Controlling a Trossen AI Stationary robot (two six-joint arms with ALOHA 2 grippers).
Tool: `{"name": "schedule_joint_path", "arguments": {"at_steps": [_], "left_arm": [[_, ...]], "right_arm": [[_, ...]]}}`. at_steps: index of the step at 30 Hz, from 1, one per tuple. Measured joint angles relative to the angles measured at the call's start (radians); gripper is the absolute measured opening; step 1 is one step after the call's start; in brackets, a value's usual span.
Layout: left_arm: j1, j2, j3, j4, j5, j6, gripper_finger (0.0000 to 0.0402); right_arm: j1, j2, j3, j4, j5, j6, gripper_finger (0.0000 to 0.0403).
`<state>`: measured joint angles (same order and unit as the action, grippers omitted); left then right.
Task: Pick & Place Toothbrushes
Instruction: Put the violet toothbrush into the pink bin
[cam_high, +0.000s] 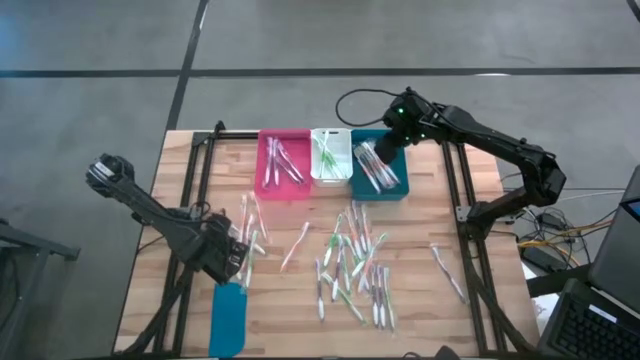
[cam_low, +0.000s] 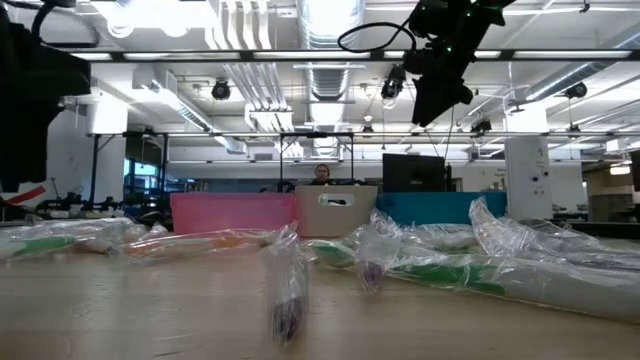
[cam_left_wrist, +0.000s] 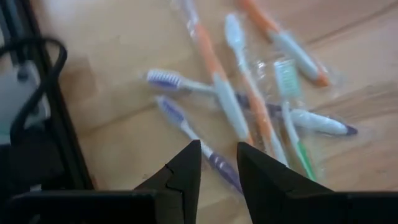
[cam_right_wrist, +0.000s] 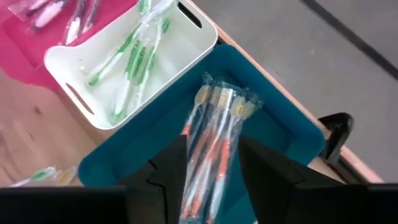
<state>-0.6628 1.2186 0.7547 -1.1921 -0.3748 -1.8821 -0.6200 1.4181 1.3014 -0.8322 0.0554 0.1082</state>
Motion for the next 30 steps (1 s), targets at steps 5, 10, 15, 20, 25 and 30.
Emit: {"name": "schedule_joint_path", "arguments": {"at_steps": [5, 10, 15, 20, 25, 30], "left_arm": [[0.000, 0.000, -0.029, 0.020, 0.019, -0.098, 0.0108], [0.001, 0.001, -0.080, 0.089, 0.018, -0.153, 0.0108], [0.001, 0.001, -0.147, 0.175, 0.044, -0.170, 0.0108], [0.002, 0.001, -0.203, 0.202, 0.089, -0.187, 0.0124], [0.002, 0.001, -0.244, 0.277, 0.086, -0.192, 0.0171], [0.002, 0.000, -0.251, 0.328, 0.073, -0.180, 0.0202]], "right_arm": [[0.000, 0.000, 0.000, 0.000, 0.004, -0.049, 0.0153], [0.000, 0.000, 0.000, 0.008, 0.004, -0.096, 0.0162], [0.000, 0.000, 0.000, 0.009, 0.013, -0.113, 0.0170], [0.000, 0.000, 0.000, 0.012, 0.027, -0.116, 0.0177], [-0.001, -0.001, 0.000, 0.013, 0.026, -0.116, 0.0180], [-0.001, -0.001, 0.000, 0.014, 0.026, -0.114, 0.0169]]}}
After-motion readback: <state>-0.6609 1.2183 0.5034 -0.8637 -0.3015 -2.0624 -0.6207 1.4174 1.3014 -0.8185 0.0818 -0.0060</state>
